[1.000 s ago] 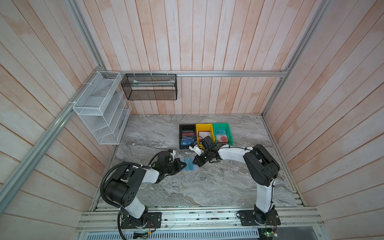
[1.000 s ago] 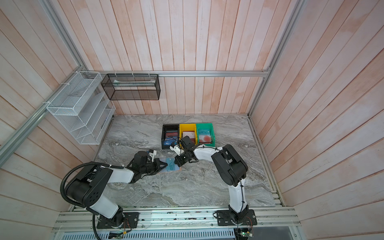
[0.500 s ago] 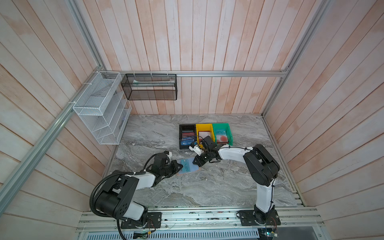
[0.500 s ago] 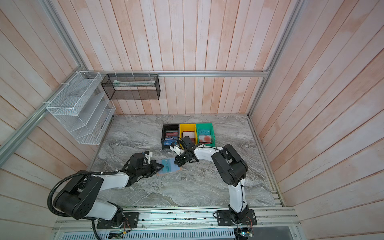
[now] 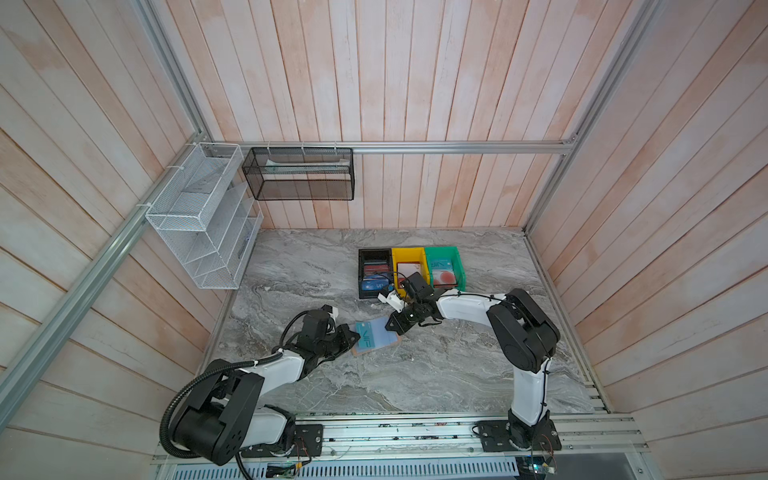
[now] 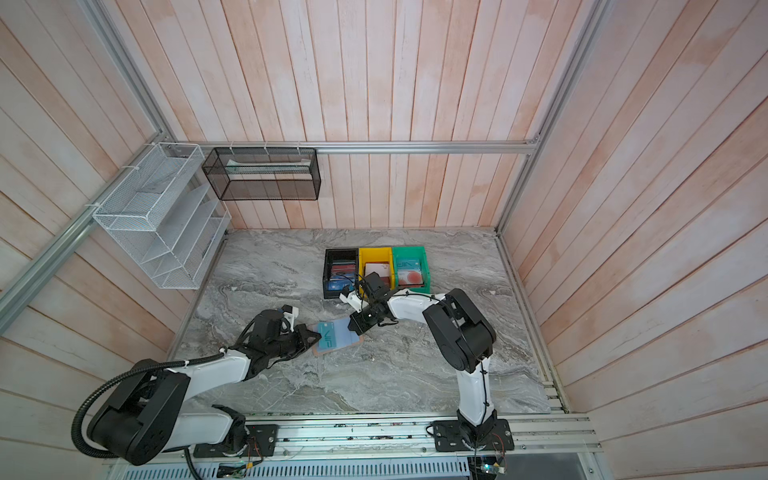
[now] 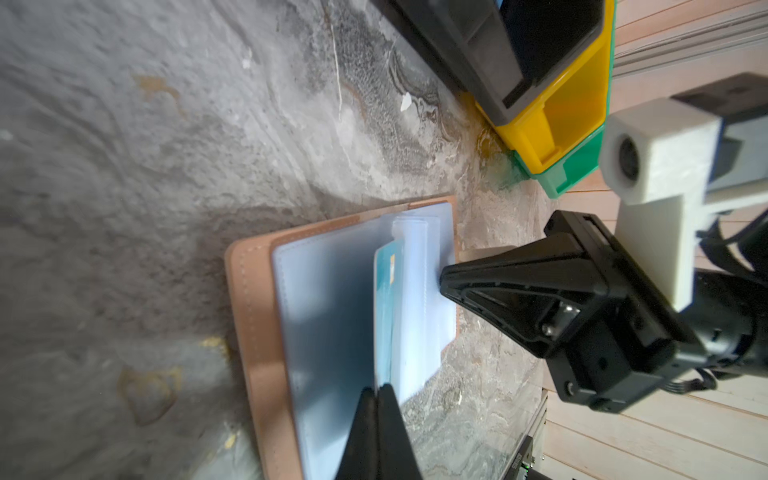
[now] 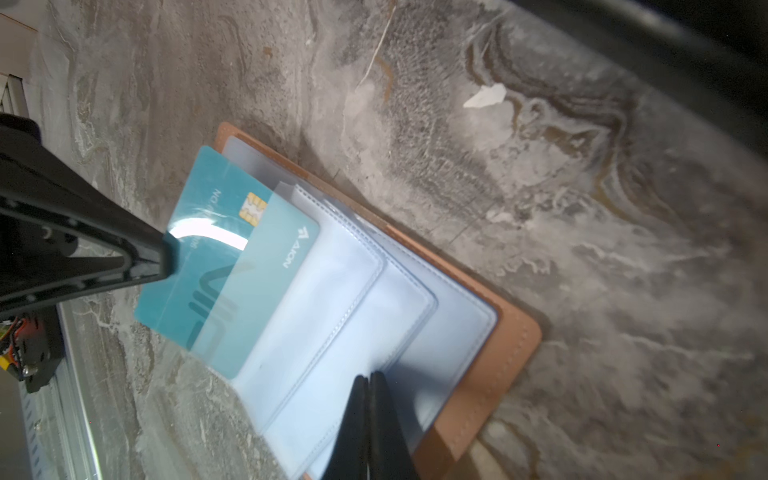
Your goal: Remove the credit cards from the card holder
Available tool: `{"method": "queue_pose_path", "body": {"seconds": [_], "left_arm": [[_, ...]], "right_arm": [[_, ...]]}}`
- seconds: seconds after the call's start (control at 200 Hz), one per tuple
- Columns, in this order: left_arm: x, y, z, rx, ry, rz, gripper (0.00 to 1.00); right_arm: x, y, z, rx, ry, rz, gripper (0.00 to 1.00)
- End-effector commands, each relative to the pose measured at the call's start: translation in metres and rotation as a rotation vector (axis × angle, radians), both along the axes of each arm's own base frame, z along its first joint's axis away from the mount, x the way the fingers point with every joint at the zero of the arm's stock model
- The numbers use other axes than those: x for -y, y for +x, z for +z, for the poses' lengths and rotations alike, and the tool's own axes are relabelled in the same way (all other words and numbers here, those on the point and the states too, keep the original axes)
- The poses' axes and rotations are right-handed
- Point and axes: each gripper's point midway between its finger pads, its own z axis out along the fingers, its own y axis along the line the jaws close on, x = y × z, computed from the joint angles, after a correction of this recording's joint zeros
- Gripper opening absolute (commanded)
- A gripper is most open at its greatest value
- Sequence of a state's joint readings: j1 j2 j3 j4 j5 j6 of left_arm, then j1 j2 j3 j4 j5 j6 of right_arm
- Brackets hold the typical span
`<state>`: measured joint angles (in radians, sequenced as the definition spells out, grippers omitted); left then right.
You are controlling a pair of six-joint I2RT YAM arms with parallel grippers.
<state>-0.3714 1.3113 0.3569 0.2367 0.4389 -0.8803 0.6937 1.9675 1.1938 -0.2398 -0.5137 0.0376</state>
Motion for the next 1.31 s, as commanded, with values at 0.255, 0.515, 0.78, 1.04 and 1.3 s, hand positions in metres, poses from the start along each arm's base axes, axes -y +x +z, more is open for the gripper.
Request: {"method": "queue_pose_path", "body": {"seconds": [0.255,0.515,0.78,1.04,1.3], "left_arm": [[-0.023,-0.009,0.018,0.005,0.123,0.025,0.00],[-0.025,-0.015,0.009,-0.042,0.173,-0.011,0.00],[-0.045,-0.032,-0.025,-0.182,0.326,-0.012,0.00],[-0.052,-0.024,0.013,-0.084,0.321,0.053,0.00],[-0.042,-0.004,0.047,-0.006,0.299,0.032,0.00]], "right_arm": [[0.019,0.020,0.101,0.182,0.013,-0.087,0.00],[0.048,0.033,0.156,0.286,0.132,-0.236,0.00],[0.045,0.027,0.147,0.251,0.149,-0.220,0.00],[0.044,0.025,0.149,0.249,0.186,-0.204,0.00],[0.064,0.026,0.146,0.164,0.279,-0.270,0.00]]}}
